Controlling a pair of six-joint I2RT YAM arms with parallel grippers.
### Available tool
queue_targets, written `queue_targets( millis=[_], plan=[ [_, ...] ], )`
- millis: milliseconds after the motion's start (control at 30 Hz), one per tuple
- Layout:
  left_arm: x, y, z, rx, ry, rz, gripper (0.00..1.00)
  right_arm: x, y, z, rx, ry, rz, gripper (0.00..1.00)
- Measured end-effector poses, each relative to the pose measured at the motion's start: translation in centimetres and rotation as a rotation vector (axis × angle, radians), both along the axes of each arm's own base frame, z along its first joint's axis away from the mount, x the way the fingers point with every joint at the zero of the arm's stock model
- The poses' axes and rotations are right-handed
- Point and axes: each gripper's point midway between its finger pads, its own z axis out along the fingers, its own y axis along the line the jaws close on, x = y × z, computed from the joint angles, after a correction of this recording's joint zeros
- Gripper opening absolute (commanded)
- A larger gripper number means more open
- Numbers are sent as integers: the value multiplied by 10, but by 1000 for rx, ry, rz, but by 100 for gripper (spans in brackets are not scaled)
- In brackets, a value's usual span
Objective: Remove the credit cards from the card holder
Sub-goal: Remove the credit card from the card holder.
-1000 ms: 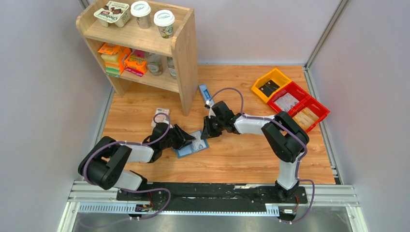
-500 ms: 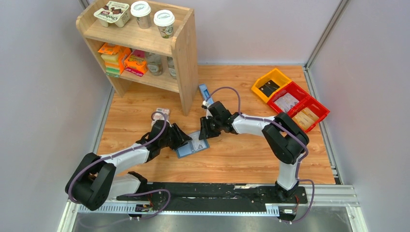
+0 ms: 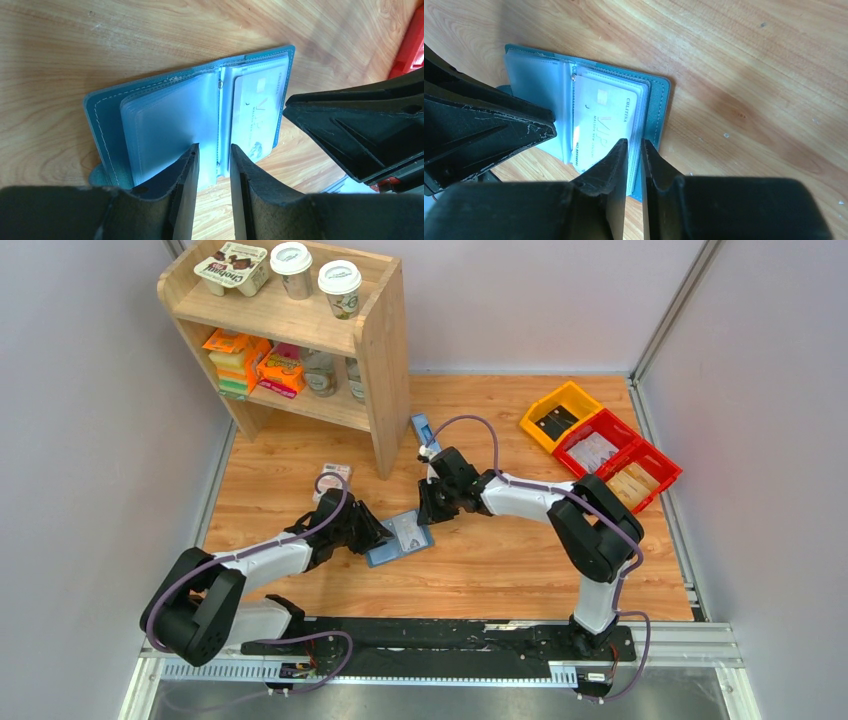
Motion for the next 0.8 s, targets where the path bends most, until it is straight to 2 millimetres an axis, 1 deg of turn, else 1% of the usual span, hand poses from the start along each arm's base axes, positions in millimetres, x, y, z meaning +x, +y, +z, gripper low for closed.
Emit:
queue_targets(
  millis=[267,400,433,500,800],
  plan=[
    [0,0,0,-1,0,-1,37,-2,2,-1,0,0,8,12],
    [0,-1,1,-5,-1,-4,38,-4,3,-7,-4,18,16,9],
    [0,-1,1,-7,-3,-5,39,-5,3,-10,-1,27,18,9],
    [1,-2,2,-13,-9,-6,40,-5,8,-10,22,31,27,9],
    [3,-6,7,-48,-46,-11,48,-7,18,-13,80,39,39,8]
  ],
)
